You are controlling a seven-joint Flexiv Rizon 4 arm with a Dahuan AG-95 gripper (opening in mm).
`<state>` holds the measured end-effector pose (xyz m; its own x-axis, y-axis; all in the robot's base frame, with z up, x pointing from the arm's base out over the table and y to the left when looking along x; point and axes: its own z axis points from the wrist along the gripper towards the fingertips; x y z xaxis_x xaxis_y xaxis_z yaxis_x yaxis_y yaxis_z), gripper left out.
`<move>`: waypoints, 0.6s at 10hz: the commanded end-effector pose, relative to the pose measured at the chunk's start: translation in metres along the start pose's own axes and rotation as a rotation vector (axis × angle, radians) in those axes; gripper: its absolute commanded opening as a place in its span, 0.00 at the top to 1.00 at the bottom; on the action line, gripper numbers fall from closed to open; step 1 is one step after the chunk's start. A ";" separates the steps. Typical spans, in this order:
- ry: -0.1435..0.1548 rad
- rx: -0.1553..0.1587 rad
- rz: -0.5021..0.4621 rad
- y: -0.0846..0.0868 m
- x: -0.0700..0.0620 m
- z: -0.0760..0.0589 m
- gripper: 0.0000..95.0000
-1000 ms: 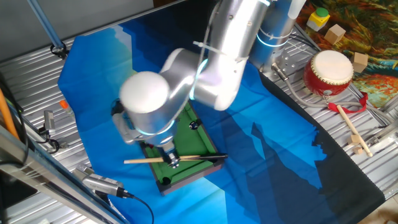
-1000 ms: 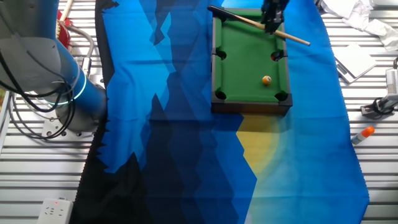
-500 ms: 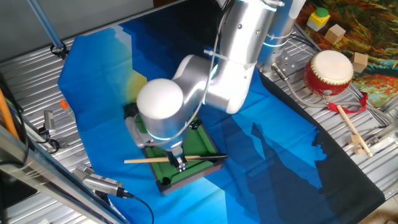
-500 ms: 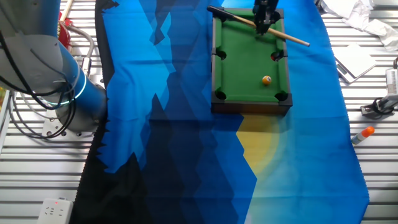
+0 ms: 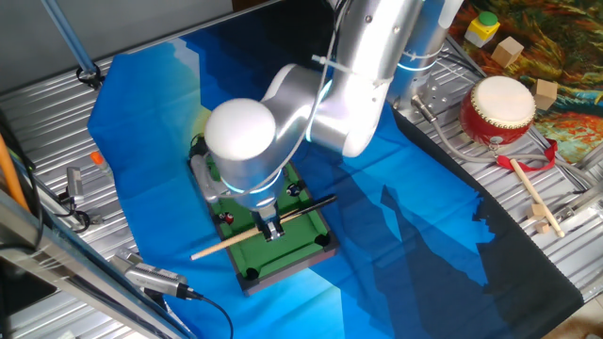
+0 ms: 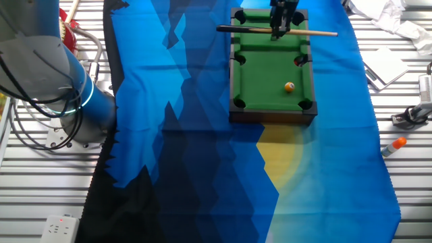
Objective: Hit the pool ball
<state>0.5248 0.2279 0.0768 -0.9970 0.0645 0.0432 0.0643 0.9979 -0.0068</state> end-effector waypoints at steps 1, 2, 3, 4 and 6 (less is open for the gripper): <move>0.004 0.000 0.031 0.001 -0.002 0.000 1.00; 0.005 0.001 0.040 0.001 -0.001 0.000 1.00; 0.015 0.010 0.061 -0.003 0.003 -0.005 1.00; 0.028 0.019 0.064 -0.007 0.009 -0.010 1.00; 0.070 0.023 0.083 -0.026 0.029 -0.027 1.00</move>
<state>0.4957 0.2035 0.1048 -0.9836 0.1459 0.1057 0.1428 0.9891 -0.0366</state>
